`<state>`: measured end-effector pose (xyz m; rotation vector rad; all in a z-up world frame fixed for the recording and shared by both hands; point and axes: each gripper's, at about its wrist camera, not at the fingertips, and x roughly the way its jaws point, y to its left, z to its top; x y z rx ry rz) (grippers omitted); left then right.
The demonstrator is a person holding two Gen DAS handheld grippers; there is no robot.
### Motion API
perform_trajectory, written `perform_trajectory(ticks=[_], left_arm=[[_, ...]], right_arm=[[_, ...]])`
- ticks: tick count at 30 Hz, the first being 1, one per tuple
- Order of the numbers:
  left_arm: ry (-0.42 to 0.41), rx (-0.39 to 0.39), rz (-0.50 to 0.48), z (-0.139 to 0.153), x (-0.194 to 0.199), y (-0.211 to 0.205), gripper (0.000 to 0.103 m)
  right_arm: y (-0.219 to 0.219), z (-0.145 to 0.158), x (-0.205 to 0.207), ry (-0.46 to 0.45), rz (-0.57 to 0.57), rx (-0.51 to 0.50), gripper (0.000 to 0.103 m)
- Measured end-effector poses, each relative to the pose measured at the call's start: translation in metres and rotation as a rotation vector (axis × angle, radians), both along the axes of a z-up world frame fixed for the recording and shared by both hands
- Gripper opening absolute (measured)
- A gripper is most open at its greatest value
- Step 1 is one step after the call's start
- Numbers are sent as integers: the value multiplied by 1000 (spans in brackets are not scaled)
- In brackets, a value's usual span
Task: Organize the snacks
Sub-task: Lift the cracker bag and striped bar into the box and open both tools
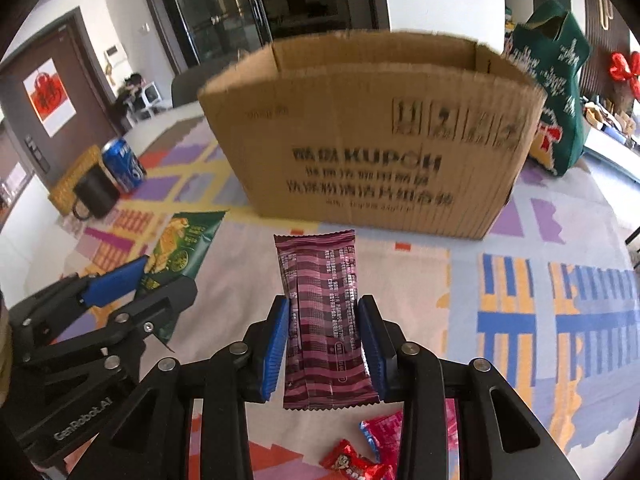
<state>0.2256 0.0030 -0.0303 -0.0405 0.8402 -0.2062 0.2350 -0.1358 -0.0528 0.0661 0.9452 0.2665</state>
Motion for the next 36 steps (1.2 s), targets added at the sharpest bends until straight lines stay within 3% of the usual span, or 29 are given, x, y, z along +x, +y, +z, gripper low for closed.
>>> perform_trajectory(ticks=[19, 36], left_arm=[[-164, -2, -31, 69, 26, -21, 44], [-182, 29, -49, 90, 88, -35, 44]], right_arm=[[-29, 81, 6, -222, -49, 41, 36], [-46, 102, 60, -270, -72, 0, 37]])
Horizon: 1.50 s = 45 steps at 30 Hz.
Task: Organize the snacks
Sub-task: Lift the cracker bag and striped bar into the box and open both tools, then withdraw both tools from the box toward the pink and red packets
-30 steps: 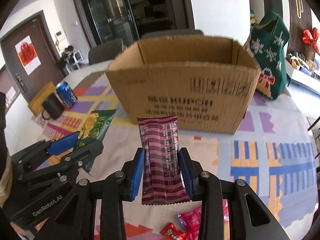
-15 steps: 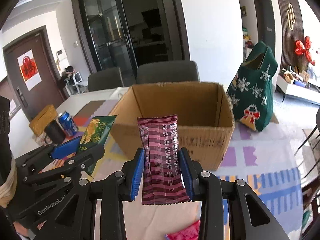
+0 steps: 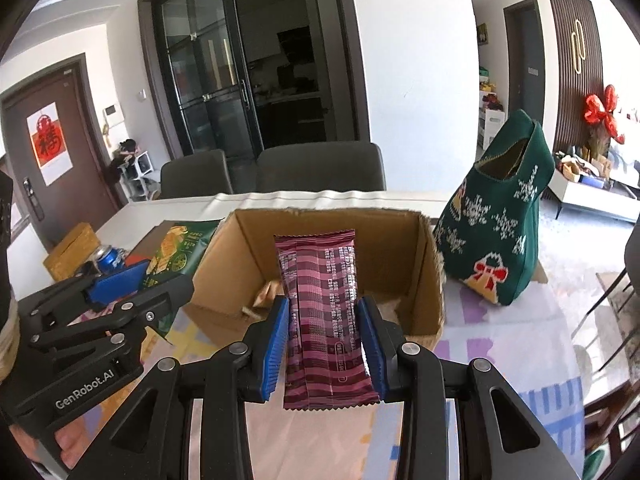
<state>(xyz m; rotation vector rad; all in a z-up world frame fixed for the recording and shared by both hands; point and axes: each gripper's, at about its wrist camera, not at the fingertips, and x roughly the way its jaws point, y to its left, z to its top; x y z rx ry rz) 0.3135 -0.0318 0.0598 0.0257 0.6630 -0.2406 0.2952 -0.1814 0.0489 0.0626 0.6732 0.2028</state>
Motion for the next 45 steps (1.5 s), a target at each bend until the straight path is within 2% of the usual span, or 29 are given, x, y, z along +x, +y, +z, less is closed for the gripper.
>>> perform_trajectory(ticks=[9, 15, 17, 19, 22, 29, 38, 40, 45], left_arm=[[39, 4, -6, -7, 32, -4, 44], [48, 38, 11, -7, 50, -5, 45], [59, 50, 33, -8, 56, -5, 55], [53, 49, 52, -8, 55, -1, 61], [42, 55, 56, -9, 46, 0, 62], [15, 75, 28, -11, 7, -6, 63], [2, 57, -26, -12, -47, -19, 64], [2, 56, -37, -13, -59, -22, 64], [14, 59, -62, -21, -86, -27, 64]], right_arm=[[-5, 0, 28, 8, -8, -14, 37], [-3, -2, 44, 20, -13, -35, 37], [-1, -3, 48, 22, -18, -43, 38], [-1, -3, 52, 24, -36, -59, 50], [-4, -2, 48, 15, -68, -75, 58], [-15, -6, 19, 15, -71, -70, 58], [-29, -12, -28, 11, -55, -46, 59], [-31, -15, -39, 16, -51, -45, 62], [-37, -23, -65, 31, -43, -36, 62]])
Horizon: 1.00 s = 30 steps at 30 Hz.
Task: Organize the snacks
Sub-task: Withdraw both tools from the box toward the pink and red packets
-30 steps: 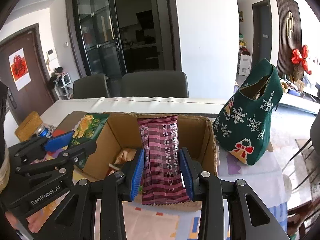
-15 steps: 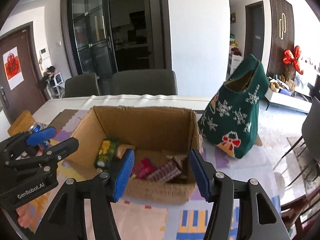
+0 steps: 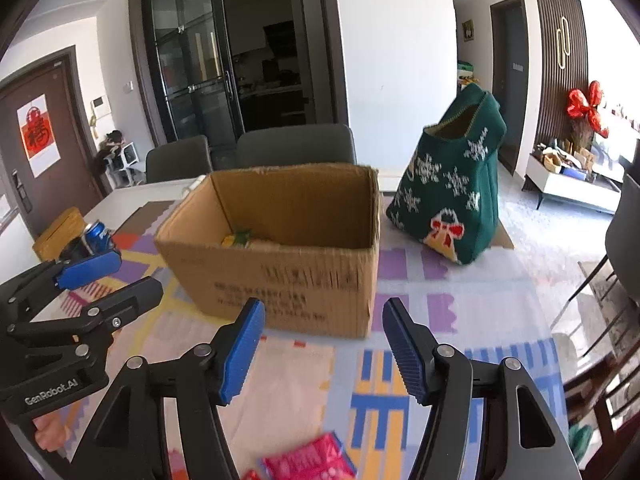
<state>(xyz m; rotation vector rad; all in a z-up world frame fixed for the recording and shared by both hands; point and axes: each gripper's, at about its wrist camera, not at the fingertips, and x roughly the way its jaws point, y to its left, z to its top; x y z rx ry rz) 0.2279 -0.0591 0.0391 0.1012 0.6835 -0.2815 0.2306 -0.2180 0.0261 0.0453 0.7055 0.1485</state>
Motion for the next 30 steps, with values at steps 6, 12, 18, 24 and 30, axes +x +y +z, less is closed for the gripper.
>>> perform_trajectory(ticks=[6, 12, 18, 24, 30], left_arm=[[7, 20, -34, -14, -27, -7, 64], [59, 21, -73, -35, -47, -15, 64], [120, 17, -103, -57, -62, -21, 64], [204, 10, -139, -82, -73, -27, 64], [275, 16, -163, -103, -76, -33, 64]], right_arm=[[-3, -15, -29, 29, 15, -22, 62], [-5, -33, -53, 73, 24, -50, 62], [-10, -51, -71, 129, 20, -48, 62], [-15, -67, -88, 182, 9, -54, 62], [-19, -85, -98, 242, -2, -40, 62]])
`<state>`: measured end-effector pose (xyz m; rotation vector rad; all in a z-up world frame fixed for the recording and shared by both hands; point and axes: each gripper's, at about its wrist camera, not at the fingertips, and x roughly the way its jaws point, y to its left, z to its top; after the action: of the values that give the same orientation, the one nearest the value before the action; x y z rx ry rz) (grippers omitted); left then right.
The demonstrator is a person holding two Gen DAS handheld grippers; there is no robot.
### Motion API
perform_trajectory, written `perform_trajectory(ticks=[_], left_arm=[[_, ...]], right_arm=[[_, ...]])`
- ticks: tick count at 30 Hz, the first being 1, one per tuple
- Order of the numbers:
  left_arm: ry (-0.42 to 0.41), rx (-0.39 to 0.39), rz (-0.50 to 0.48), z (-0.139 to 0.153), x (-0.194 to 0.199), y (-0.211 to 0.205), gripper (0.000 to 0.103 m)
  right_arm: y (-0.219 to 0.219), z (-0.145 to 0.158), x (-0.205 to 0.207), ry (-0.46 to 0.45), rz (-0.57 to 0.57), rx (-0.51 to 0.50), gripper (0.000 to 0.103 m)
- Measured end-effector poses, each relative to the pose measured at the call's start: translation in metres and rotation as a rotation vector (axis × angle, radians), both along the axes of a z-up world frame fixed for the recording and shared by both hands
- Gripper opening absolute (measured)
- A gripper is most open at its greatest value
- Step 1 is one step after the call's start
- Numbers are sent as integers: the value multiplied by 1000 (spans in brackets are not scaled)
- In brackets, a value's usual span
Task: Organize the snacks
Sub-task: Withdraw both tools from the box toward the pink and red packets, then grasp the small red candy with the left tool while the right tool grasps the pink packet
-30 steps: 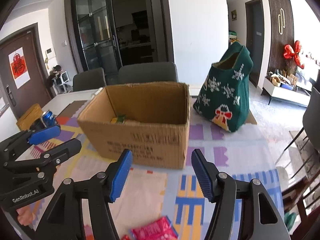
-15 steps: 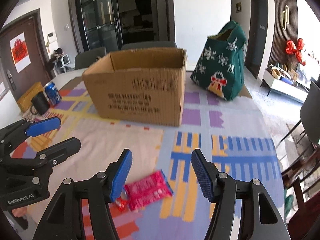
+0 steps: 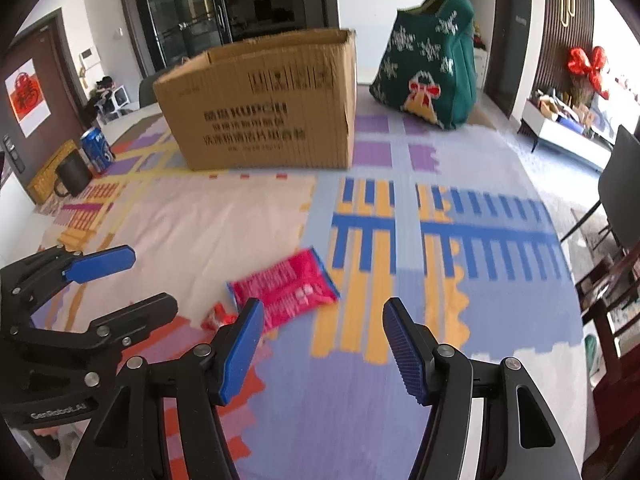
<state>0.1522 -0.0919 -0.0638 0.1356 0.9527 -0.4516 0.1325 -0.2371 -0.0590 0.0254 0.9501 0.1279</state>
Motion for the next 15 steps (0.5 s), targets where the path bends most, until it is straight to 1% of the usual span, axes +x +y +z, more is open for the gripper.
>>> perform_trajectory(ticks=[9, 15], left_arm=[[113, -3, -44, -32, 3, -9, 64], [131, 18, -44, -45, 7, -13, 63]], right_arm=[[-1, -24, -10, 78, -9, 4, 62], [-5, -32, -10, 105, -33, -7, 62]])
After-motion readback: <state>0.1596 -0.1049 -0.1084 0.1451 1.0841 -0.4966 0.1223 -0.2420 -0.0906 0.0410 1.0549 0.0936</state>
